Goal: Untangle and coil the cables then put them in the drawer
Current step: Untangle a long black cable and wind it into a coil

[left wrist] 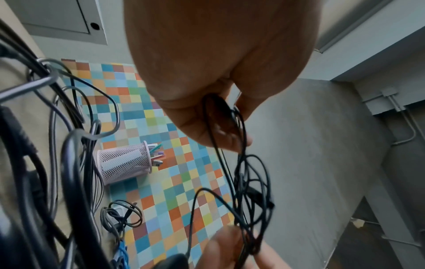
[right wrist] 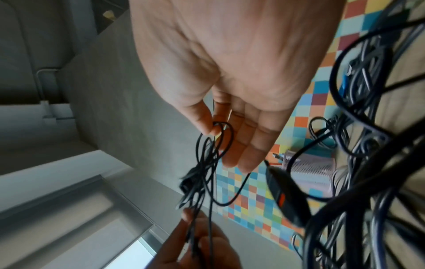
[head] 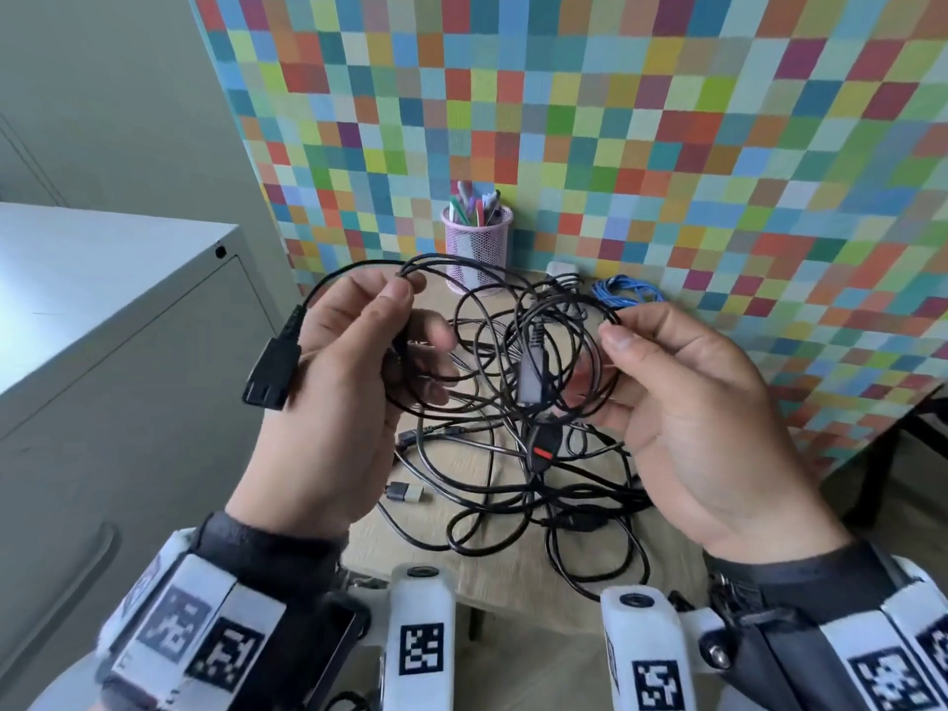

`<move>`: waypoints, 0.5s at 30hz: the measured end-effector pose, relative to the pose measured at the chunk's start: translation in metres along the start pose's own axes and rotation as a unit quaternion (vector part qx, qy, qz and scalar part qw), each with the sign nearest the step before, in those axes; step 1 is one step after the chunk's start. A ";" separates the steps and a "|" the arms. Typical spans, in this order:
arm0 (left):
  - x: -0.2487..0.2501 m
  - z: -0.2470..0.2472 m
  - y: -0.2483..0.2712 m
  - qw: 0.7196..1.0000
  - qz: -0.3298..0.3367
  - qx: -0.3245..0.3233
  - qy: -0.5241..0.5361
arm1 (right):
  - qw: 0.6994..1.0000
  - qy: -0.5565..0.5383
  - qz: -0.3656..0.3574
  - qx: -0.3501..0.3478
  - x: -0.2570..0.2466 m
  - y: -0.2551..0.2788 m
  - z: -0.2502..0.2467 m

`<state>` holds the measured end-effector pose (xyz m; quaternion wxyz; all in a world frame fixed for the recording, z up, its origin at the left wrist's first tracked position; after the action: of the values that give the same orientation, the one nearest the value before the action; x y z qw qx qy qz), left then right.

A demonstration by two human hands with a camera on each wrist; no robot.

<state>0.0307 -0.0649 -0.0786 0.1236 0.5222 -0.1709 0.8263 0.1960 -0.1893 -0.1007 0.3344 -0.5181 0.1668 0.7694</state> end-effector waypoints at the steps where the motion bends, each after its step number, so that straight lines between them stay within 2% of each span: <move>1: -0.001 0.000 0.000 1.000 -0.004 0.000 0.002 | 1.000 -0.015 0.014 -0.014 0.000 0.002 0.002; 5: -0.002 -0.001 0.001 1.000 0.001 -0.003 0.008 | 0.998 -0.015 0.020 -0.053 -0.003 0.004 0.004; 13: -0.012 0.007 0.003 0.991 0.064 -0.083 -0.089 | 0.997 0.071 -0.013 -0.030 0.011 0.004 0.008; 15: -0.013 0.009 0.005 0.988 0.058 -0.118 -0.077 | 0.995 0.095 -0.020 -0.021 0.014 0.004 0.008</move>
<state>0.0420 -0.0733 -0.0877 0.1221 0.5553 -0.3062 0.7635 0.1844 -0.1830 -0.1106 0.3214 -0.5991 0.1709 0.7131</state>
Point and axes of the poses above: each hand's wrist, its own y-axis away from the middle knuckle, its own z-axis out of the palm, x = y × z, the point moved 4 cm from there along -y, towards the middle knuckle, and after that the axes turned 10 degrees about x, right-handed, at the moved point
